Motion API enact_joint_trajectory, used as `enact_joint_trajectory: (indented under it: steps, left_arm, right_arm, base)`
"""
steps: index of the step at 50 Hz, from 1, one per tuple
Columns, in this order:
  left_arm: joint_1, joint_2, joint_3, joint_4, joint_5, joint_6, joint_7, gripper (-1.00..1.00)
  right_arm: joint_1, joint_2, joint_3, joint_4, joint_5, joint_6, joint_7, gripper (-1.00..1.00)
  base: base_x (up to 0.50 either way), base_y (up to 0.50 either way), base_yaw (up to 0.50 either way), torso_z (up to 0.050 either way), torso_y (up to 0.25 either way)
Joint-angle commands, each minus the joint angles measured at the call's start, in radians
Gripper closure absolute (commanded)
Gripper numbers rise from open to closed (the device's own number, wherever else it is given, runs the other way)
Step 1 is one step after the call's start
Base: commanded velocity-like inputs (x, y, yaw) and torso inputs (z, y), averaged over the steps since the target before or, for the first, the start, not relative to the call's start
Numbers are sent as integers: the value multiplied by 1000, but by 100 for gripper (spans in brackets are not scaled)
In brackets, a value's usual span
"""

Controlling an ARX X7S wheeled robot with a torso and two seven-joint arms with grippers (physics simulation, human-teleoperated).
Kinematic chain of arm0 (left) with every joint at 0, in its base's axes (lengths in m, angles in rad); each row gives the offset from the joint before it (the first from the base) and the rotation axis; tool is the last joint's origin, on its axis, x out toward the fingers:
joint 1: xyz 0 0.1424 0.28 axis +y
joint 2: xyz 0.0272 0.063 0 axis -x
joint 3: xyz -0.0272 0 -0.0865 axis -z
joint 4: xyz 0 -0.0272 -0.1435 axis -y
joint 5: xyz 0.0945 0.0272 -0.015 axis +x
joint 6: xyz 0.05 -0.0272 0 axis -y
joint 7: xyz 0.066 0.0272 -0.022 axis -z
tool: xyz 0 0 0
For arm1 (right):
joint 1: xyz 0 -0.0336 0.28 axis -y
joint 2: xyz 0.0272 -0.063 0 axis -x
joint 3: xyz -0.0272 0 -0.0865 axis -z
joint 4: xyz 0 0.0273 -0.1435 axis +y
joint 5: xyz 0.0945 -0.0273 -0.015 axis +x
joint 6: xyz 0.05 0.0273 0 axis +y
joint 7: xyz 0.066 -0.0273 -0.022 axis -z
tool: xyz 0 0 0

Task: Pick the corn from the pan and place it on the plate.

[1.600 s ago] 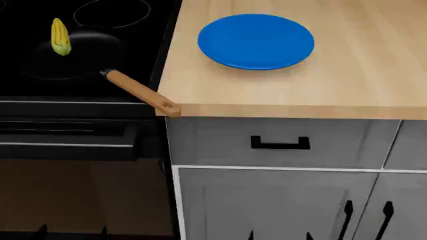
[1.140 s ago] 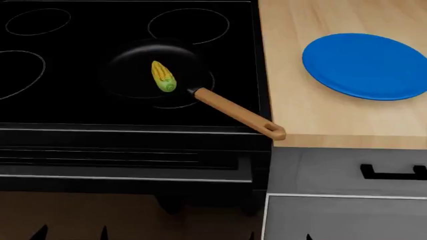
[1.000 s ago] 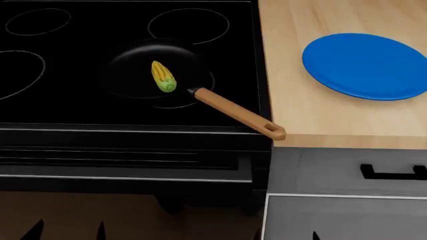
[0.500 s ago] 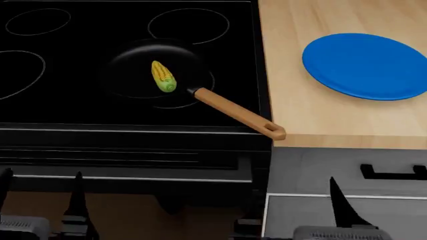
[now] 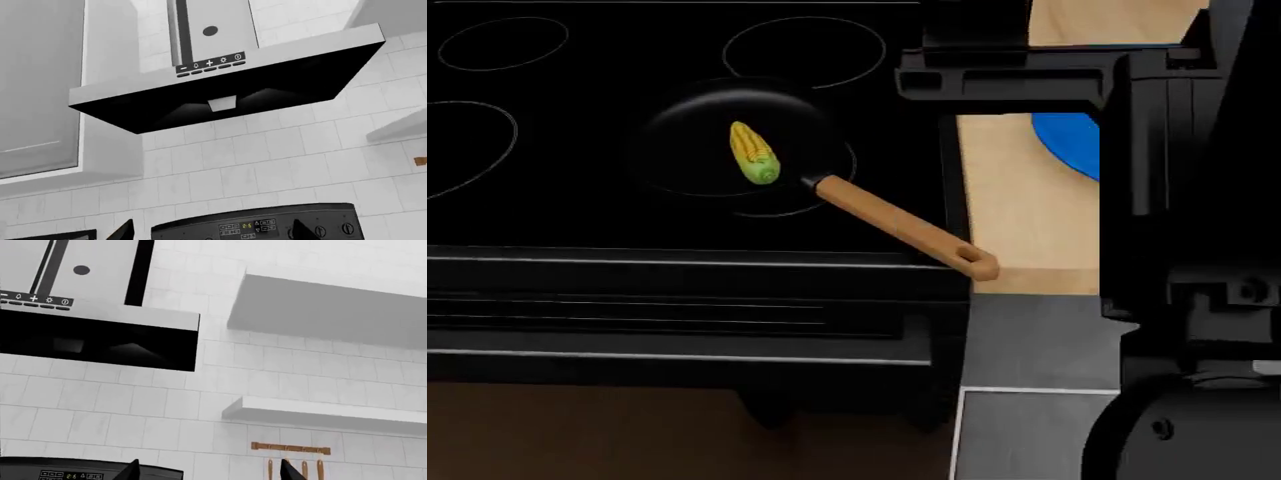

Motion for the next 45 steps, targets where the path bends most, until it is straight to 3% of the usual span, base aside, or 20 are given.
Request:
enact_joint_trajectory:
  steps: [1,8,10,23,34,45]
  left_arm:
    - [-253,28,-90,-29,-1,-265,23,-100]
    - [-286,9,-63,-45,-5,-341,-18,-100]
    - [-284,-22,-22,-71,-11,-343,-82,-100]
    - [-242,-43,-70,-68,-115,-339,-154,-100]
    - [-227,-45,-45,-80,-127,-298,-179,-100]
    - [-200,-45,-39,-104,-132,-249,-178,-100]
  right_arm:
    - [249,-43,21,-24,9,254,-39,-100]
    - [254,-53,36,-6,31,283,-32,-100]
    - [246,-59,40,4,45,285,-29,-100]
    - [218,-81,65,53,115,282,-5,-100]
    - [206,-42,226,130,596,284,300,-100]
    - [209,-28,232,149,676,269,361,-100]
  base:
    - [0,0,0,0,0]
    - [0,0,0,0,0]
    - [0,0,0,0,0]
    - [0,0,0,0,0]
    - [47,0,0,0,0]
    - [202,0,0,0,0]
